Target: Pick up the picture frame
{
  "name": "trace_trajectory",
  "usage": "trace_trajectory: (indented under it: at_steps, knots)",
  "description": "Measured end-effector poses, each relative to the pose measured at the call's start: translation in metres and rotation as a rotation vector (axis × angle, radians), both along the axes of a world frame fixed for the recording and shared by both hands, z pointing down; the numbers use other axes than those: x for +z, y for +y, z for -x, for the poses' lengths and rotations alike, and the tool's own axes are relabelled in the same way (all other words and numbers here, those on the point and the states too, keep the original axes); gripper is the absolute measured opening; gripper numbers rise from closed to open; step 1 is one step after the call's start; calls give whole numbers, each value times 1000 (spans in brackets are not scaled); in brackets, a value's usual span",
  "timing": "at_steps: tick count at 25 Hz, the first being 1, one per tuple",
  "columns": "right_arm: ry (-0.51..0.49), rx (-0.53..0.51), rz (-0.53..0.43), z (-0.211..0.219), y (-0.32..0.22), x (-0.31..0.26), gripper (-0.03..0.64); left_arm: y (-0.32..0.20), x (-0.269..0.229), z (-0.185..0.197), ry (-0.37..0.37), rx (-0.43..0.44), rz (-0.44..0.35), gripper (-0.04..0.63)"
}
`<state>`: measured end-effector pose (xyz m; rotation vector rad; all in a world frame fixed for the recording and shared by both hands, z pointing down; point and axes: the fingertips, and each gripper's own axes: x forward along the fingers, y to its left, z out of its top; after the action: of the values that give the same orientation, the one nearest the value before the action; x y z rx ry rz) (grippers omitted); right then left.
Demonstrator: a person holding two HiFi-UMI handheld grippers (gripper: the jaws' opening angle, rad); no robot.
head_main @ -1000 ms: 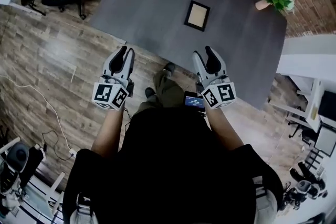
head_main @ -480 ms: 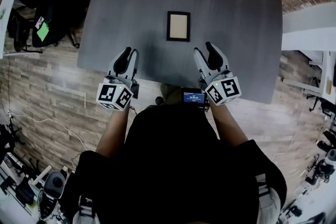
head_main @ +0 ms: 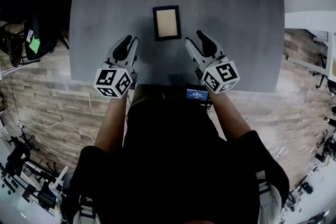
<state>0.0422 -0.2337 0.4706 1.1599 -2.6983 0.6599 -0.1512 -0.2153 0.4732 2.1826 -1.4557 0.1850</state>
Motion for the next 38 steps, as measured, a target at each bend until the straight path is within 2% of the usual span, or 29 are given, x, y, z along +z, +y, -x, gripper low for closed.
trace_trajectory:
  at_steps: [12, 17, 24, 30, 38]
  knots:
    - [109, -9, 190, 19, -53, 70, 202, -56, 85, -32, 9, 166, 294, 97]
    - [150, -16, 301, 31, -62, 103, 198, -62, 122, -45, -46, 262, 377, 100]
    - [219, -4, 393, 31, -67, 140, 190, -75, 147, -52, -47, 258, 432, 115]
    - [243, -16, 418, 33, -71, 153, 171, -76, 159, -56, -37, 269, 486, 127]
    - [272, -45, 459, 39, -67, 170, 156, -75, 174, -61, -75, 287, 514, 126]
